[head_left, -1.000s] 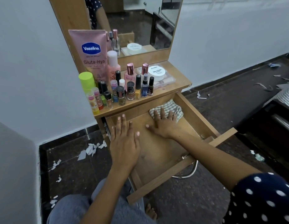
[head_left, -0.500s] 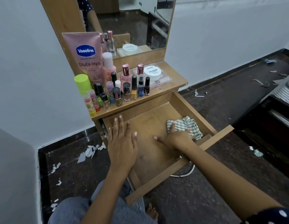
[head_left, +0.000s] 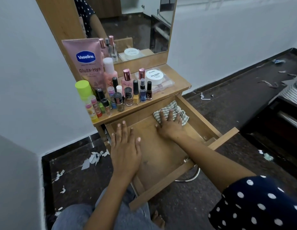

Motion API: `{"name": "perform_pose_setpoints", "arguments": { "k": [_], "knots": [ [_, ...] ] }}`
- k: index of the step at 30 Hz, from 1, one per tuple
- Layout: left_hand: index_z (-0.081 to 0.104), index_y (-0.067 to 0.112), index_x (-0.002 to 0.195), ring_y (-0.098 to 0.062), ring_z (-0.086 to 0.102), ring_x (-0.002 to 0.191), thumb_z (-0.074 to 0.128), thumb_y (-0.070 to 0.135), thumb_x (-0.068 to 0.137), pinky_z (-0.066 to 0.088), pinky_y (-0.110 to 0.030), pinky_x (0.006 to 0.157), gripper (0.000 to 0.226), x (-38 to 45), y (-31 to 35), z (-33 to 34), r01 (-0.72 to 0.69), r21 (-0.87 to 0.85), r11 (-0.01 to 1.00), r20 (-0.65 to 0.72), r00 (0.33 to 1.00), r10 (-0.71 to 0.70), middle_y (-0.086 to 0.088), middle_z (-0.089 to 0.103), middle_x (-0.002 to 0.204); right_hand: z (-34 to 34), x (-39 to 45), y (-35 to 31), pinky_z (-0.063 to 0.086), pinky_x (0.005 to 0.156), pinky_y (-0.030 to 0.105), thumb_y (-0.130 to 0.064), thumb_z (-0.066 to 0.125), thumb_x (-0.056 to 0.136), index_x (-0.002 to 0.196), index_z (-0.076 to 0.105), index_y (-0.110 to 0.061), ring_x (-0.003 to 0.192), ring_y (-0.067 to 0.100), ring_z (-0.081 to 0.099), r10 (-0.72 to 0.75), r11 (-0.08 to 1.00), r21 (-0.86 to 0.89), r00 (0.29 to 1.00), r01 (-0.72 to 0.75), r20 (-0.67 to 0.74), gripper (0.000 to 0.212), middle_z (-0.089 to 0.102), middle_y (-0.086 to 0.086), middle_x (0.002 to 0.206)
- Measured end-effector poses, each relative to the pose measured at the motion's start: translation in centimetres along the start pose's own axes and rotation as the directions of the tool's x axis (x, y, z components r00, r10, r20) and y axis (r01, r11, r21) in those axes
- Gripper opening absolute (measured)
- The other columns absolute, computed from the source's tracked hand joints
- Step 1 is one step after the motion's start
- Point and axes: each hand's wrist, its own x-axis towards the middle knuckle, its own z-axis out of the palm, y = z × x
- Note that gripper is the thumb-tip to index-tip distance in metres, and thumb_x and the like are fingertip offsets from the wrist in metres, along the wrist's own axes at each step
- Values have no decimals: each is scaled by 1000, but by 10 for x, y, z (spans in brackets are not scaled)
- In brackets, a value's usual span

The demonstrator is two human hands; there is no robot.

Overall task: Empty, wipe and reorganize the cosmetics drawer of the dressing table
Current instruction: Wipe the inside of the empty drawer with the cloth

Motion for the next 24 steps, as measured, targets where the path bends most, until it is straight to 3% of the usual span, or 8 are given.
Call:
{"name": "perform_pose_setpoints", "arguments": {
  "k": [4, 7, 10, 15, 17, 19, 21, 24],
  "knots": [
    [44, 8, 140, -24, 7, 146, 8, 43, 95, -7, -34, 114, 68, 0, -1, 0, -1, -1, 1000, -4, 1000, 1, -11, 14, 157, -14, 3, 3, 18, 116, 52, -33, 27, 102, 152, 1, -31, 143, 48, 5, -17, 993, -118, 1000, 17, -2, 56, -4, 16, 159],
    [45, 8, 140, -23, 7, 146, 8, 43, 94, -8, -33, 114, 68, 0, -1, 0, -1, -1, 1000, 0, 1000, 1, -11, 16, 157, -27, -3, 6, 38, 103, 42, -17, 29, 102, 151, 21, -22, 134, 39, 38, -70, 987, -145, 997, 65, -31, 50, 27, 19, 153],
    [46, 8, 139, -24, 10, 146, 10, 42, 95, -8, -33, 113, 66, -1, -1, -1, -7, 14, 1000, 7, 1000, 7, -12, 18, 156, -31, -13, 14, 44, 95, 36, -14, 32, 101, 140, 44, -13, 120, 30, 54, -166, 971, -194, 979, 142, -115, 40, 53, 15, 135],
    [49, 6, 137, -25, 17, 144, 15, 39, 97, -2, -35, 114, 62, -1, 1, -4, -31, 30, 999, 8, 999, 31, -14, 23, 154, -27, -33, 30, 44, 95, 36, -14, 36, 99, 127, 56, -11, 115, 28, 57, -249, 953, -209, 962, 221, -116, 35, 61, 12, 124],
    [49, 5, 136, -25, 19, 144, 17, 39, 98, 2, -37, 115, 60, 0, 4, -7, -72, 45, 996, 18, 997, 72, -14, 25, 154, -32, -38, 40, 45, 90, 36, -16, 40, 97, 118, 62, -9, 109, 30, 58, -232, 969, -116, 964, 218, -127, 31, 63, 13, 117],
    [48, 4, 136, -26, 24, 142, 21, 38, 98, 9, -39, 114, 58, 2, 10, -11, -149, 85, 985, 27, 989, 147, -15, 29, 152, -38, -37, 55, 47, 84, 36, -13, 47, 94, 106, 66, -6, 100, 30, 60, -158, 967, 177, 975, 185, -153, 23, 66, 14, 106],
    [47, 5, 138, -26, 25, 142, 22, 39, 98, 11, -38, 114, 57, 6, 19, -14, -220, 121, 968, 34, 976, 217, -14, 31, 151, -49, -41, 67, 50, 84, 40, -10, 50, 94, 99, 67, -3, 92, 29, 62, -88, 837, 524, 984, 156, -153, 19, 67, 13, 94],
    [45, 6, 139, -25, 25, 141, 24, 39, 98, 11, -38, 114, 56, 18, 36, -19, -280, 148, 949, 10, 960, 281, -14, 30, 151, -71, -50, 79, 52, 89, 43, -11, 50, 95, 97, 67, -11, 93, 28, 66, -14, 697, 701, 980, 152, -198, 17, 70, 12, 98]
  ]
}}
